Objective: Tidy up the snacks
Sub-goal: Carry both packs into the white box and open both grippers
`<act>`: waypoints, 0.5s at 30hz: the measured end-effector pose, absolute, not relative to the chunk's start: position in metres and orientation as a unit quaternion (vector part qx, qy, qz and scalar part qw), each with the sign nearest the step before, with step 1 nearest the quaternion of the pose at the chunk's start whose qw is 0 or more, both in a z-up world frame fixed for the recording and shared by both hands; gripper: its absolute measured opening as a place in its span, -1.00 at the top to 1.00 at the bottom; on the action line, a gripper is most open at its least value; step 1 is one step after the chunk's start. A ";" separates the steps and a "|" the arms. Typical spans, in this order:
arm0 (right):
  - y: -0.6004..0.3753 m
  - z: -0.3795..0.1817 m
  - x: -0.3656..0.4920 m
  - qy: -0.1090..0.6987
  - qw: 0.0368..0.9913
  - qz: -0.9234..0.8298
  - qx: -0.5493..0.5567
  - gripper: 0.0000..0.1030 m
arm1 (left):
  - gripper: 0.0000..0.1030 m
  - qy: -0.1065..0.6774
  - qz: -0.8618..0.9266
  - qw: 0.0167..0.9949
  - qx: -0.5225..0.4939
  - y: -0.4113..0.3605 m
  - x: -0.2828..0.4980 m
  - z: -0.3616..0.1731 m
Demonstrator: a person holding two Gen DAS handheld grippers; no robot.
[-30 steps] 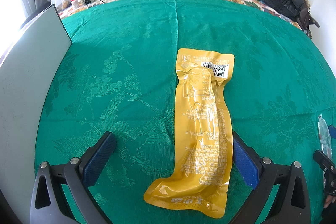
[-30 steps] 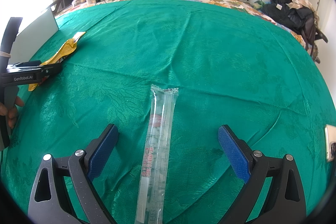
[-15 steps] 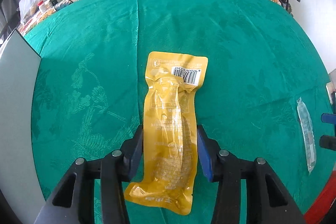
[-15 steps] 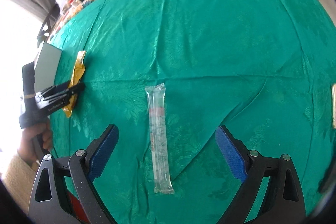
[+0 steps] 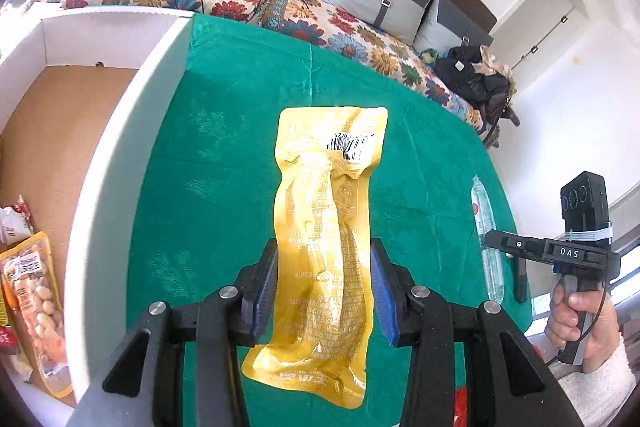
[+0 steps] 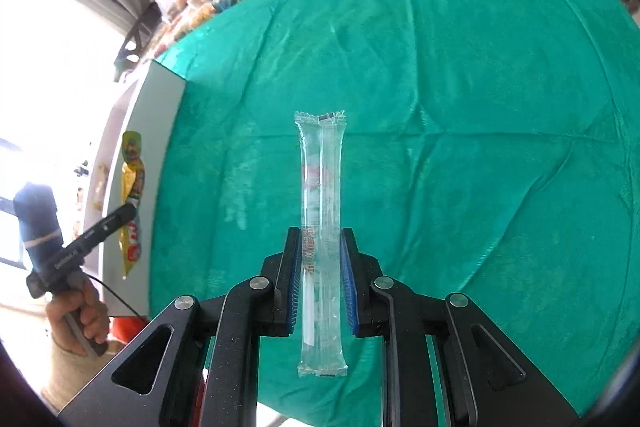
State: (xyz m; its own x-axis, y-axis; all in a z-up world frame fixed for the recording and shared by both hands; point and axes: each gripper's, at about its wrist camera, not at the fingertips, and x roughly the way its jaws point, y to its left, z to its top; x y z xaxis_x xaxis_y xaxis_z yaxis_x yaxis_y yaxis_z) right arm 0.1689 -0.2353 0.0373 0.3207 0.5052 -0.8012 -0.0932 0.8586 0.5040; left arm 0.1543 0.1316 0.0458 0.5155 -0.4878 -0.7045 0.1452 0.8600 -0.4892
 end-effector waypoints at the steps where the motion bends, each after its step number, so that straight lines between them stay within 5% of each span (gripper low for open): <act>1: -0.213 0.052 0.170 0.541 0.790 0.216 0.192 0.63 | 0.18 0.444 -0.177 0.858 -0.189 0.149 0.147 0.060; 6: -0.057 0.098 0.173 0.510 0.767 0.343 0.182 0.62 | 0.16 0.420 -0.075 0.892 -0.153 0.239 0.125 0.095; 12: 0.109 0.103 0.174 0.493 0.759 0.411 0.107 0.61 | 0.13 0.441 0.053 0.891 -0.094 0.316 0.108 0.056; 15: 0.164 0.084 0.177 0.491 0.766 0.414 0.040 0.54 | -0.11 0.436 0.083 0.892 -0.086 0.329 0.096 0.038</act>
State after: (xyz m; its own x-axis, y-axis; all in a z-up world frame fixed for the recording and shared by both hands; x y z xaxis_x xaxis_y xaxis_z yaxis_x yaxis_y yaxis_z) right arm 0.1773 0.1635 0.0841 0.1752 0.6729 -0.7187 -0.5953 0.6538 0.4670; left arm 0.0965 0.3294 0.0379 0.6057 0.0737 -0.7923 -0.2233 0.9714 -0.0804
